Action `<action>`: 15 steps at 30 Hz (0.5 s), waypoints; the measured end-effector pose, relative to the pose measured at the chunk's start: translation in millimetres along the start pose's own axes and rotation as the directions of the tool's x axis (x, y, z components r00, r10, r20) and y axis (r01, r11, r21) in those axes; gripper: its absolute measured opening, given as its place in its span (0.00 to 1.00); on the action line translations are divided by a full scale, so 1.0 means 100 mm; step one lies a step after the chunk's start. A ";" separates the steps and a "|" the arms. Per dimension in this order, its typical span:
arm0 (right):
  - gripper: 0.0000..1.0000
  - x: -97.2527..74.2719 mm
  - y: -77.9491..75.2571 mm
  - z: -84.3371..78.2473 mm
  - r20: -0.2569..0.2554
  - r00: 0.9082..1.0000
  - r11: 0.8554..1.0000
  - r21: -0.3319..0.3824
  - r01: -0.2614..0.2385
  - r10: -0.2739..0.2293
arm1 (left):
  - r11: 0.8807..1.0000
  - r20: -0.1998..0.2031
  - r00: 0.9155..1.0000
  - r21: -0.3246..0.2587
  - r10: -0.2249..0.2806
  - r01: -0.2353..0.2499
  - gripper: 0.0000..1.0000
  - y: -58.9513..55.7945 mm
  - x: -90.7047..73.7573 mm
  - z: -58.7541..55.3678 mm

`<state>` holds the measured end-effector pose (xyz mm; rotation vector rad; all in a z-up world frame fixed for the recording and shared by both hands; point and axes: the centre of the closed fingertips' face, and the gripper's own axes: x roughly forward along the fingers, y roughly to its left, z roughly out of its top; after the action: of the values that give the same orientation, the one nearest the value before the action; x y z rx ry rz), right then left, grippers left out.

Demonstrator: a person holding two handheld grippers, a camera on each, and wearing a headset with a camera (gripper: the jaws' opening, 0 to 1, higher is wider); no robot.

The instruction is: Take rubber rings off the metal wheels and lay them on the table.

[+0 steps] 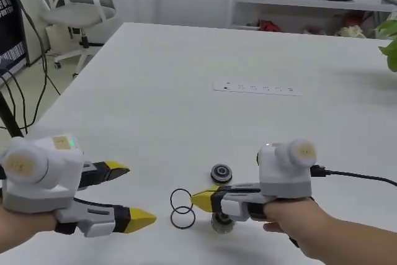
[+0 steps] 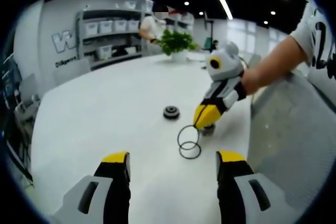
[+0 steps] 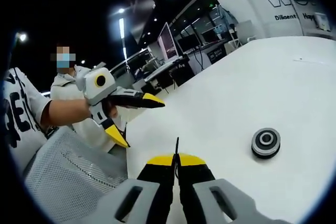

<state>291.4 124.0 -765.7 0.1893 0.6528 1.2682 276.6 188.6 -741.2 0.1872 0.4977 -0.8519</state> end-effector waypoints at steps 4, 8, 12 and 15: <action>0.00 0.03 -0.02 -0.02 -0.004 1.000 1.000 0.000 0.016 -0.016 | 1.000 0.000 1.000 0.002 0.002 -0.002 0.68 0.00 -0.01 0.00; 0.00 0.05 -0.03 -0.04 -0.009 1.000 1.000 -0.006 0.029 -0.029 | 1.000 -0.003 1.000 0.000 0.004 -0.004 0.68 0.00 -0.03 -0.01; 0.00 0.07 -0.04 -0.07 -0.019 0.999 0.999 -0.011 0.036 -0.037 | 1.000 -0.007 1.000 -0.001 0.004 -0.004 0.68 0.00 -0.03 -0.03; 0.00 0.09 -0.05 -0.08 -0.022 0.999 0.999 -0.019 0.042 -0.042 | 1.000 -0.008 1.000 0.000 0.003 -0.003 0.68 0.00 -0.03 -0.03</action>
<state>292.2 128.9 -777.3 0.1458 0.6611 1.2372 273.8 191.6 -742.1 0.1914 0.5049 -0.8486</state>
